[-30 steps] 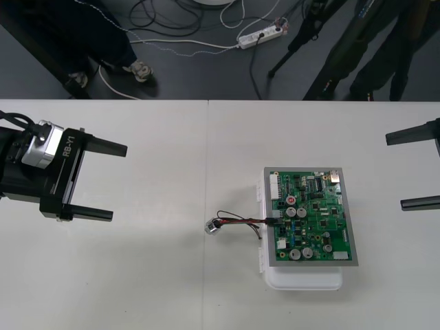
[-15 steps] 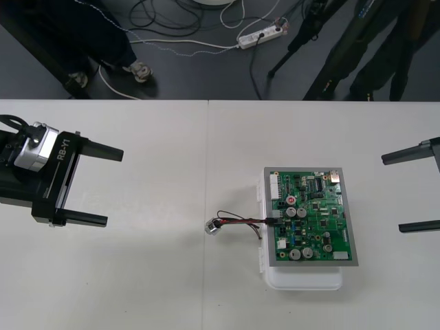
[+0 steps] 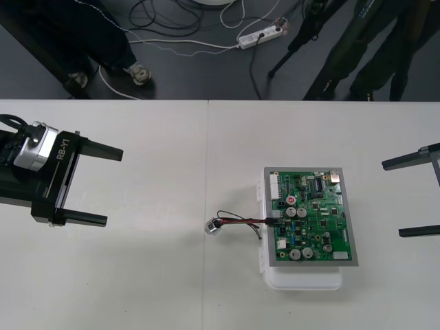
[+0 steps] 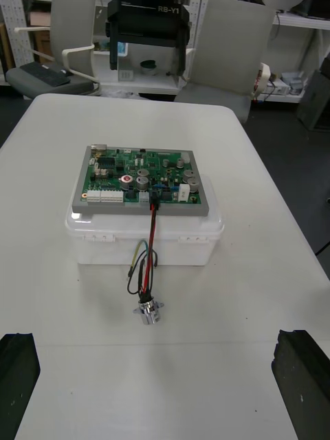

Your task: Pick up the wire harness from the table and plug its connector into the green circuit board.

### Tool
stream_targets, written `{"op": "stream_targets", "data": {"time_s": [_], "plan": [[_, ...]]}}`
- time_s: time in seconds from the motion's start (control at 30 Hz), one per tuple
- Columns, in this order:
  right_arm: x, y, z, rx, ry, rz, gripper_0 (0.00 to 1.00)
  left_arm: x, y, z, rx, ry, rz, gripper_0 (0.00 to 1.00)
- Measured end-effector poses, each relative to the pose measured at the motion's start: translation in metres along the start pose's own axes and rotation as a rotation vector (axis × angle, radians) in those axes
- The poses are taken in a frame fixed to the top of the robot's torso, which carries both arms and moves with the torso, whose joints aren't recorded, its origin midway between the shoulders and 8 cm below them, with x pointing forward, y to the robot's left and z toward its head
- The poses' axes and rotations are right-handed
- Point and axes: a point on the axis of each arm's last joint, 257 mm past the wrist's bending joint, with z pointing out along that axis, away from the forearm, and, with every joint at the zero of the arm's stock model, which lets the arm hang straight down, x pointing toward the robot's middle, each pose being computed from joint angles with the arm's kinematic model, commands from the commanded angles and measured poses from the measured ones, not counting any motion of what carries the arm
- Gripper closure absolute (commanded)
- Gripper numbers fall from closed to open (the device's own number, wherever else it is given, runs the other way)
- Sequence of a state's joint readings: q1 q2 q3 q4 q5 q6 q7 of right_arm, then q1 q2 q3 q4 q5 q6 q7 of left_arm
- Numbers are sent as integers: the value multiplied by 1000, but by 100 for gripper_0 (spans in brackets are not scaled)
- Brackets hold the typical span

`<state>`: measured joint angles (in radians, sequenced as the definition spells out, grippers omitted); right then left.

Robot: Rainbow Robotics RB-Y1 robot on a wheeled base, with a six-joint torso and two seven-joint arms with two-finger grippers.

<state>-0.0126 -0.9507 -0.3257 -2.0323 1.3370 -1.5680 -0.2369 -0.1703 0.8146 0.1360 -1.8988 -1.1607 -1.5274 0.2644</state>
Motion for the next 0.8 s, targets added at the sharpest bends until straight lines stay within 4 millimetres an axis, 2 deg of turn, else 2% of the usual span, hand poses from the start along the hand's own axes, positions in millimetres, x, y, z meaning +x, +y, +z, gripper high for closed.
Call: {"op": "stream_targets", "data": {"time_s": [0.8], "plan": [[1, 0, 0, 1, 4, 11, 0, 0, 0, 0, 0, 0, -21, 0]]}}
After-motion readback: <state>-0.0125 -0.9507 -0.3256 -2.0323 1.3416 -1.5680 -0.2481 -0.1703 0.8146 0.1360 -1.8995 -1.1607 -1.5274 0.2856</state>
